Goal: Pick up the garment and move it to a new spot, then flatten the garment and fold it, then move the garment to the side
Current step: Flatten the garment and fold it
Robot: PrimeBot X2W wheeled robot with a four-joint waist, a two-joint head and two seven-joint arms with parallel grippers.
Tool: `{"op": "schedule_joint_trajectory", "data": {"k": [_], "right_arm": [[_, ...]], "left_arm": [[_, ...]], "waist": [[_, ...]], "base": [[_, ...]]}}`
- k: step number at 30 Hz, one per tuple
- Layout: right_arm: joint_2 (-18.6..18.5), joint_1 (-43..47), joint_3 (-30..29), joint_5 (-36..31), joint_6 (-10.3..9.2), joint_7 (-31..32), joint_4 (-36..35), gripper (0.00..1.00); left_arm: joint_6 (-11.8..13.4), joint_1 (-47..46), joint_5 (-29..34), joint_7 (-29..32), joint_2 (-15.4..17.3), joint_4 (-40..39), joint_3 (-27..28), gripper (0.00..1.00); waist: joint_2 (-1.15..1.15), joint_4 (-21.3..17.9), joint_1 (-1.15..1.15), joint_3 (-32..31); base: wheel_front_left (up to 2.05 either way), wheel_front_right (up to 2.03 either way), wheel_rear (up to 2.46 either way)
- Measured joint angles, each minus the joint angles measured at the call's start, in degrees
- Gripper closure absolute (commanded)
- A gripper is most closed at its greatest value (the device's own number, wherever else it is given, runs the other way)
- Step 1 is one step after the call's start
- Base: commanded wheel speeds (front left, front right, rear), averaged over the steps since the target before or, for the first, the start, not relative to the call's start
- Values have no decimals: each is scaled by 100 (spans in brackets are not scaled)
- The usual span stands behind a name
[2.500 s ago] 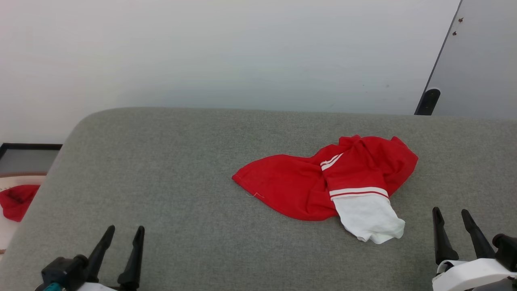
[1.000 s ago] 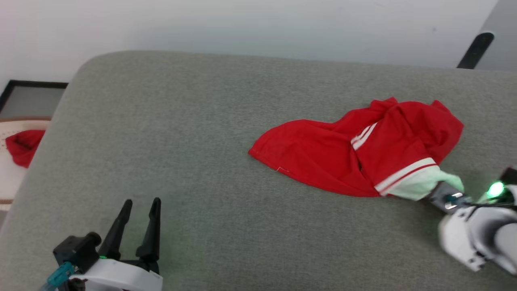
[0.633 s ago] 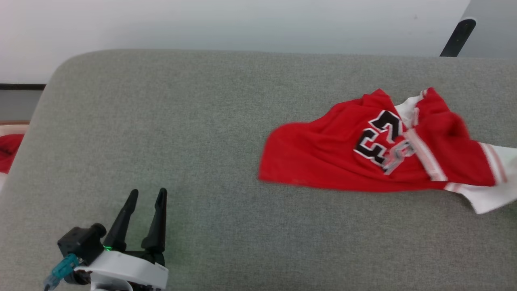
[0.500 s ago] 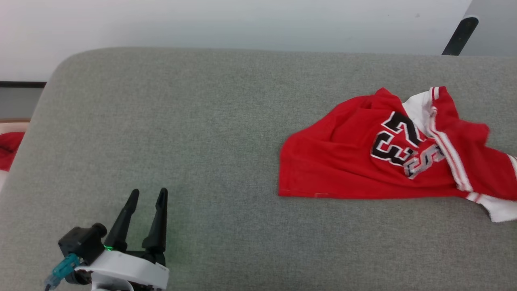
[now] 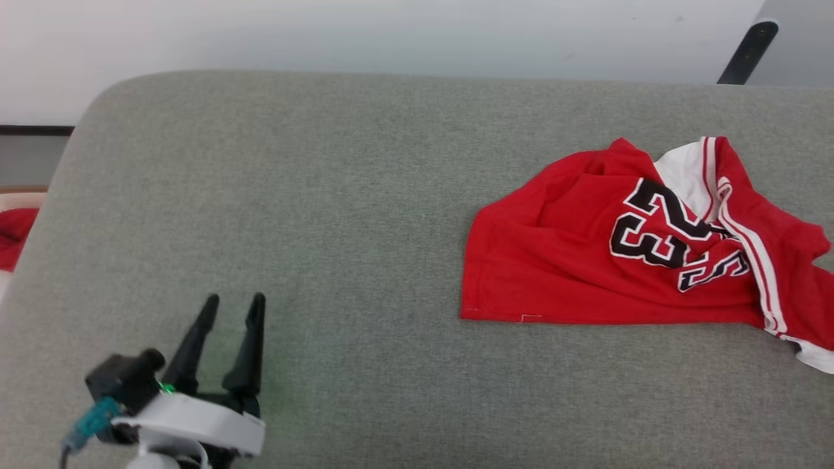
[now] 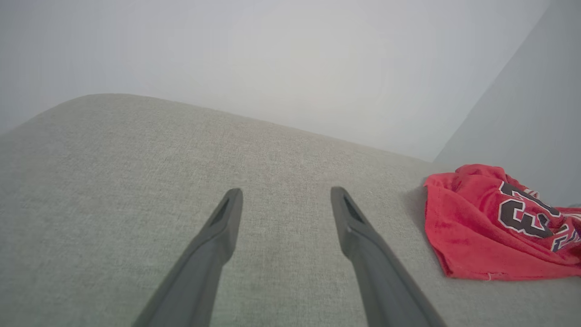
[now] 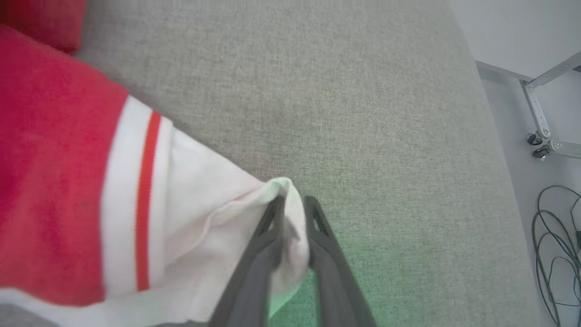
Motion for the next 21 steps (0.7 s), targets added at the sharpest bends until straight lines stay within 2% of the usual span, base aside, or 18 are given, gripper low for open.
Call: {"op": "schedule_joint_trajectory", "data": {"k": [5, 10, 13, 16, 18, 21], "right_arm": [[398, 9, -598, 233, 0, -510, -127, 0], [955, 262, -860, 671, 0, -834, -946, 0], [1356, 516, -675, 996, 0, -967, -1808, 0], [1689, 812, -202, 1246, 1, -1077, -2747, 0], [1968, 920, -20, 1504, -1, -1167, -3197, 0], [2199, 961, 376, 1560, -1, -1336, -3628, 0]], "left_arm": [[0, -411, -75, 0, 423, -114, -205, 0], [0, -1212, -241, 102, 1046, -152, -711, 0], [0, -1929, -375, 428, 1384, -215, -1185, 0], [0, -2761, -681, 958, 1659, -235, -1783, 0], [0, -3318, -960, 1384, 1803, -183, -2227, 0], [-1, -4188, -1423, 1962, 1902, -4, -2864, 0]], "waist": [[0, -164, 0, -19], [0, -448, 0, -19], [0, -680, 0, 10], [0, -954, 0, 70], [0, -1152, 0, 131], [0, -1466, 0, 254]], "base": [[0, 0, 0], [0, 0, 0], [0, 0, 0], [0, 0, 0], [0, 0, 0], [0, 0, 0]]}}
